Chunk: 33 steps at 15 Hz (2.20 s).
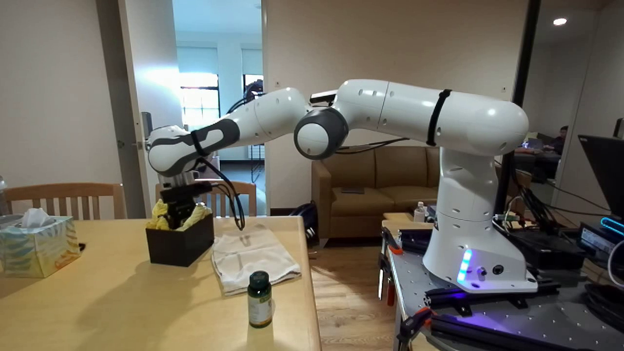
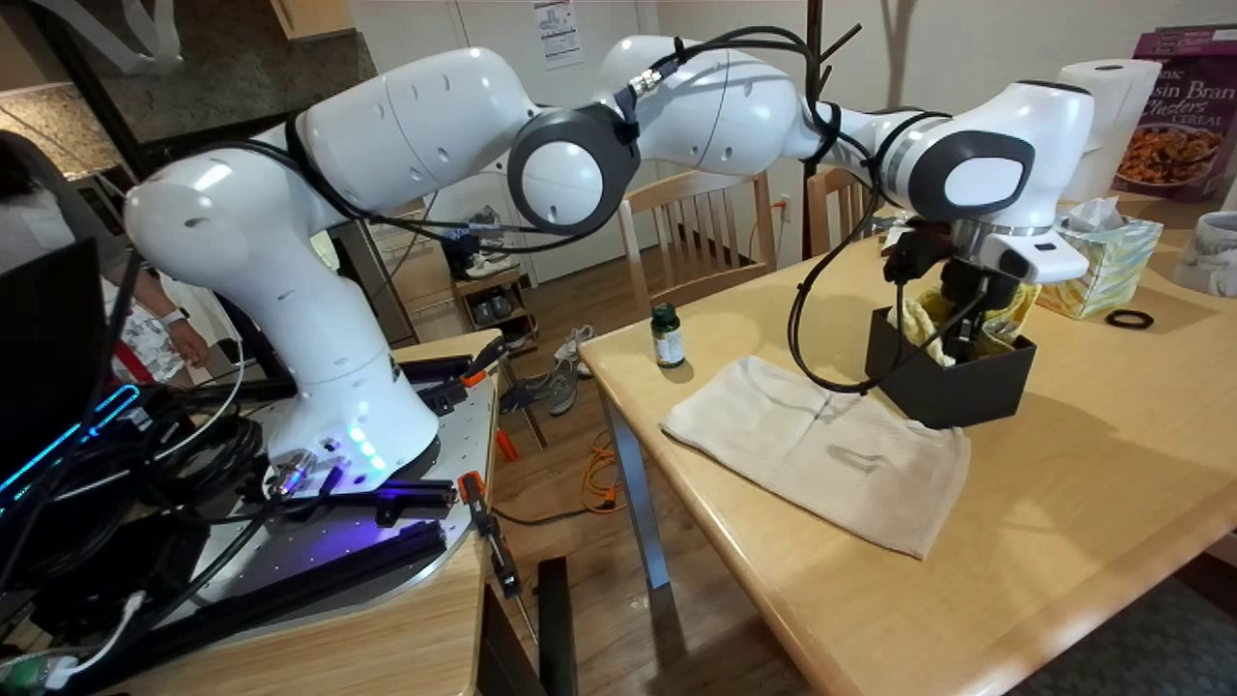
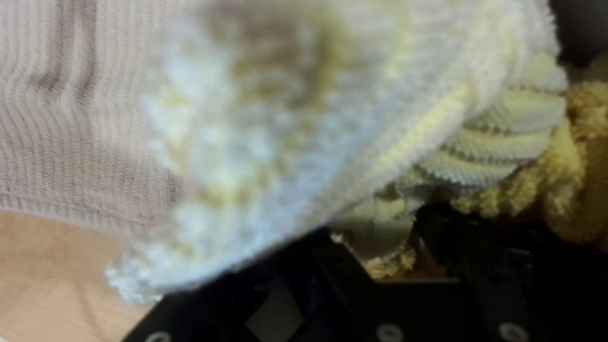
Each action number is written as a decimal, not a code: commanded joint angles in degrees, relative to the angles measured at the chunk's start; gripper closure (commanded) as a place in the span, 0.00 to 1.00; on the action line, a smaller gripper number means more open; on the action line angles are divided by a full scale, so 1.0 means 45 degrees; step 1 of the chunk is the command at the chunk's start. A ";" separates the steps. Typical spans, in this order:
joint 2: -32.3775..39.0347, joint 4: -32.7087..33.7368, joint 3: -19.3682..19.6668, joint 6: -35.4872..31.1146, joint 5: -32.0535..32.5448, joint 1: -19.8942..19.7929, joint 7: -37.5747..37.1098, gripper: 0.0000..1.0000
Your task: Pick up the yellow towel and place it in the black box.
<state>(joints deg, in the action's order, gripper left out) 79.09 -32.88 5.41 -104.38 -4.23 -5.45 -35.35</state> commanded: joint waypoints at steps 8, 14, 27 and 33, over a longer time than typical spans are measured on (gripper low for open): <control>-0.1033 -0.0119 0.0117 -0.0011 0.0123 0.0303 0.0028 0.00; -0.1216 -0.0183 0.0189 -0.0055 0.0129 0.0509 0.0032 0.25; -0.0957 0.0029 0.0146 -0.0066 0.0033 0.0486 0.0001 0.33; -0.0957 0.0029 0.0147 -0.0067 0.0033 0.0486 0.0000 0.33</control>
<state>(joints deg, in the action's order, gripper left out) 74.78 -32.75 6.07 -104.68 -4.08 -3.26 -35.35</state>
